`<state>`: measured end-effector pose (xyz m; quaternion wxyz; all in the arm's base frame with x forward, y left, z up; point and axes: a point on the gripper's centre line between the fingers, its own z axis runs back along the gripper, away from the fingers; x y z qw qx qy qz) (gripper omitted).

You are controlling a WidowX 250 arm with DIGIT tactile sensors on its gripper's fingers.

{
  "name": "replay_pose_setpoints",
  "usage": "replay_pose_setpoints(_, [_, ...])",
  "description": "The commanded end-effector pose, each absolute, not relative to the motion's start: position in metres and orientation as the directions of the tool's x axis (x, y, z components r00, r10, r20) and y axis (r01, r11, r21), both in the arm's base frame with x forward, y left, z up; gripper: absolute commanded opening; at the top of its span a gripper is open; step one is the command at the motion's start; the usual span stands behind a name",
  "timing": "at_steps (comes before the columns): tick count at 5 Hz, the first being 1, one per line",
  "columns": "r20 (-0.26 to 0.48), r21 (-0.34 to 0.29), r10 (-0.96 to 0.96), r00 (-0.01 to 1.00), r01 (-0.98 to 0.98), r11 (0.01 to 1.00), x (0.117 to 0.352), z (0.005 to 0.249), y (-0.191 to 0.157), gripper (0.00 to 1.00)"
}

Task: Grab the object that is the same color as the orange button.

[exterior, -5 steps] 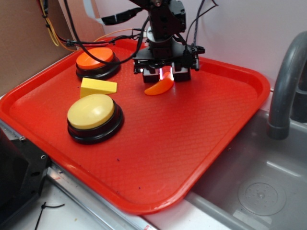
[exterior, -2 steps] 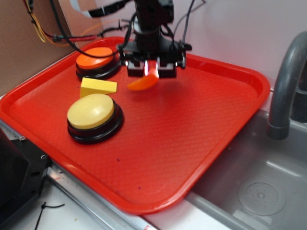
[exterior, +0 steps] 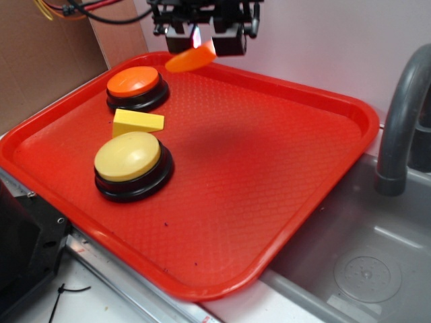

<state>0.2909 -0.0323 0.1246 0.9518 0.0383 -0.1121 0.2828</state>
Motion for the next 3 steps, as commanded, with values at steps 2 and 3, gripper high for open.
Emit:
replay_pose_setpoints(2, [0.243, -0.149, 0.486, 0.839, -0.463, 0.874, 0.254, 0.22, -0.007, 0.0])
replay_pose_setpoints(3, [0.218, -0.108, 0.484, 0.847, -0.472, 0.875, 0.251, 0.22, -0.006, 0.0])
